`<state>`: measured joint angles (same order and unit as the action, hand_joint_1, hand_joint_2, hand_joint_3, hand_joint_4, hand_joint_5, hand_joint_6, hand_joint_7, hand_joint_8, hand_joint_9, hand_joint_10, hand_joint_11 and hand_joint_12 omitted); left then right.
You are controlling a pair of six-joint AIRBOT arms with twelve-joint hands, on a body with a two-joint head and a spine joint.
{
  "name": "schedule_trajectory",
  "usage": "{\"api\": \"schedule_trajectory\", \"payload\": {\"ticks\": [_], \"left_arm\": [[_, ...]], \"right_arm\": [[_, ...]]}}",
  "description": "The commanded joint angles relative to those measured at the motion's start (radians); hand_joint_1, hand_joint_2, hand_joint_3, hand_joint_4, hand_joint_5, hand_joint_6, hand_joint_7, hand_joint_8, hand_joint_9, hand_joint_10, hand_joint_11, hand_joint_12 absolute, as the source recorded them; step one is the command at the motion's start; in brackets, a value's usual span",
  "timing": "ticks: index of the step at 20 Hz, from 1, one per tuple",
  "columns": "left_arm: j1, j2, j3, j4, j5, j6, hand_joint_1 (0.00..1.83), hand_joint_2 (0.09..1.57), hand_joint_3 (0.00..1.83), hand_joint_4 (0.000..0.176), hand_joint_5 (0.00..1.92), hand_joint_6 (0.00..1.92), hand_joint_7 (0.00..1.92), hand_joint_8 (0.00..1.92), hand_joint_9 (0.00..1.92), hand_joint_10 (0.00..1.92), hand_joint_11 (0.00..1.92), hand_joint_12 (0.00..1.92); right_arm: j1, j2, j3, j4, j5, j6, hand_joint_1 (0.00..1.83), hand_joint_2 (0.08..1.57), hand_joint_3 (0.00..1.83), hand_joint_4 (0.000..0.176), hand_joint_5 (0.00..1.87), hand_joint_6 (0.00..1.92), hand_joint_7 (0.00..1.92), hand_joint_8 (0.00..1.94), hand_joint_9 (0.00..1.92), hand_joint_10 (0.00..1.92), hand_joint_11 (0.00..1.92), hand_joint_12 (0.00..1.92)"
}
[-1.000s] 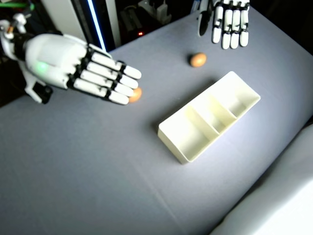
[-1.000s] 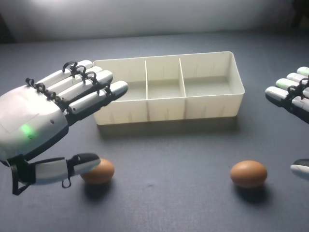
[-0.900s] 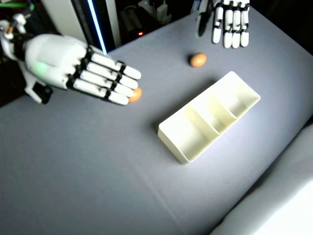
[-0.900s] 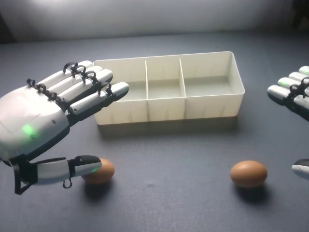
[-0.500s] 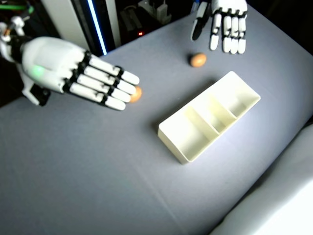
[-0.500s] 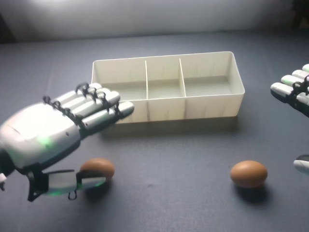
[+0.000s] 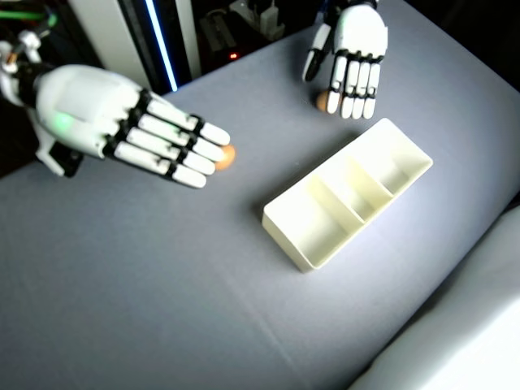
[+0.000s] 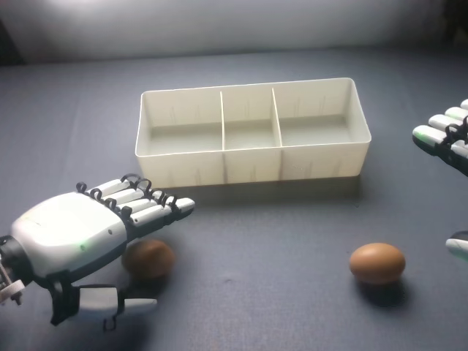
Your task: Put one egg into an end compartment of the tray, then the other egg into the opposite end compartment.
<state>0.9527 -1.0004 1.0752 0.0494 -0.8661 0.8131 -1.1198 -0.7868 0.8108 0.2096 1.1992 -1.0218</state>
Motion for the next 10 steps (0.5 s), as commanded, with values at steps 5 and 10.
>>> {"api": "schedule_trajectory", "payload": {"ticks": [5,10], "left_arm": [[-0.004,-0.028,0.026,0.004,-0.074,-0.02,1.19,1.28,0.0,0.0,0.63,1.07,0.7,1.64,0.82,1.81,0.86,1.91],[-0.026,0.0,0.005,0.011,-0.156,-0.009,1.19,1.29,0.0,0.0,0.66,1.22,0.69,1.74,0.83,1.84,0.87,1.92]], "right_arm": [[0.0,0.0,0.003,-0.001,0.124,0.012,0.45,1.29,0.01,0.0,0.0,0.0,0.0,0.0,0.0,0.0,0.0,0.0],[-0.001,0.0,0.004,0.001,0.127,0.018,0.42,1.3,0.01,0.0,0.0,0.0,0.0,0.0,0.0,0.0,0.0,0.0]]}}
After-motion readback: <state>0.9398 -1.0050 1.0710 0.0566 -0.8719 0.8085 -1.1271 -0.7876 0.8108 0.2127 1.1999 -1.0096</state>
